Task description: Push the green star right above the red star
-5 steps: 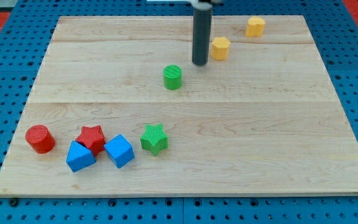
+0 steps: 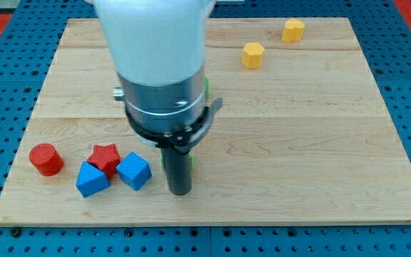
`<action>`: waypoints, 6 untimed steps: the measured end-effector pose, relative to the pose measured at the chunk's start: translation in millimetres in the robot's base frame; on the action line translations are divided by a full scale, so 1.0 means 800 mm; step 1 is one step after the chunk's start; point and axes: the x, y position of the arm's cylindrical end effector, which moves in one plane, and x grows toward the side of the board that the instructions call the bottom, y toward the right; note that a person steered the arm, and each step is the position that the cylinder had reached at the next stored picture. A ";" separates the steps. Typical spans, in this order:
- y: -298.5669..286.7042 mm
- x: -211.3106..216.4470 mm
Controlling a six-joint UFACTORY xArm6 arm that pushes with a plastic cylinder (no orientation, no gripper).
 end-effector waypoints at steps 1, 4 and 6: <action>0.021 -0.004; 0.037 -0.044; -0.019 0.035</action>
